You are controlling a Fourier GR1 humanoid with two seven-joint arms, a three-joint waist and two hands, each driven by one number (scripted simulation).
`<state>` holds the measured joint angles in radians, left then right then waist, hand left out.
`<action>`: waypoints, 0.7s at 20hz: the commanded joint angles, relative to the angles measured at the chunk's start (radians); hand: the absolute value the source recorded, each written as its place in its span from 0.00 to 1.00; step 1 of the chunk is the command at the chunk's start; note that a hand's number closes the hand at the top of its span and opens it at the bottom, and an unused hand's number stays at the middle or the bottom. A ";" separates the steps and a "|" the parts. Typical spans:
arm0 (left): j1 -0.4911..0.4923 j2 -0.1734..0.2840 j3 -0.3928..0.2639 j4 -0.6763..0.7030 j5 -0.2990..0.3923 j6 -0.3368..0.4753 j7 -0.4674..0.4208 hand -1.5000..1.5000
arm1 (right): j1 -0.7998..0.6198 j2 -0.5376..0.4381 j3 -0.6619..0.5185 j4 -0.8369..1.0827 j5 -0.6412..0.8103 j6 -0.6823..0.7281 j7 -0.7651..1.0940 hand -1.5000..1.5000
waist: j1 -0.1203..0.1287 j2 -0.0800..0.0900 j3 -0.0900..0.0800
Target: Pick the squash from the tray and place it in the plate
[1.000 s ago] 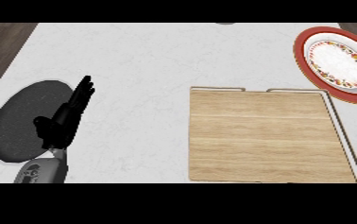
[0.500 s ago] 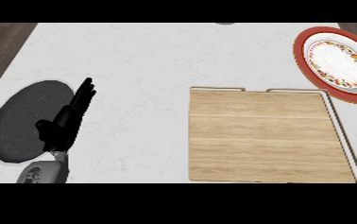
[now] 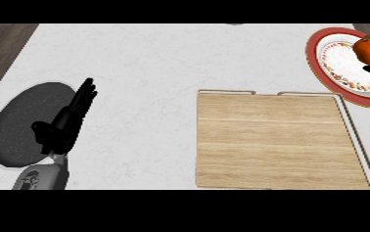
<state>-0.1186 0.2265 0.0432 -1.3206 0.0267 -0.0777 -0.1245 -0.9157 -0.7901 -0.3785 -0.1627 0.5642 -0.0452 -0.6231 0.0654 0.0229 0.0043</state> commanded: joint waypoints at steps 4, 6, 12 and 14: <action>0.008 0.011 0.009 -0.018 0.016 -0.024 0.018 0.50 | -0.016 0.044 -0.021 0.053 -0.016 -0.006 0.100 0.00 | -0.004 0.000 0.000; 0.034 -0.003 -0.006 0.001 -0.001 -0.020 -0.014 0.50 | -0.023 0.037 -0.050 0.059 -0.043 0.002 0.108 0.00 | 0.006 0.007 0.001; 0.005 -0.007 -0.001 -0.036 -0.004 0.005 0.028 0.50 | -0.038 -0.012 -0.214 0.059 -0.213 0.093 0.089 0.00 | -0.009 -0.001 0.002; -0.006 -0.030 -0.004 -0.015 -0.010 0.027 0.027 0.50 | -0.020 -0.043 -0.260 0.074 -0.259 0.152 0.090 0.00 | -0.014 0.004 0.003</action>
<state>-0.1164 0.2111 0.0402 -1.3274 0.0178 -0.0689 -0.1184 -0.9421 -0.7972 -0.5587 -0.1042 0.3868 0.0332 -0.5411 0.0572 0.0269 0.0065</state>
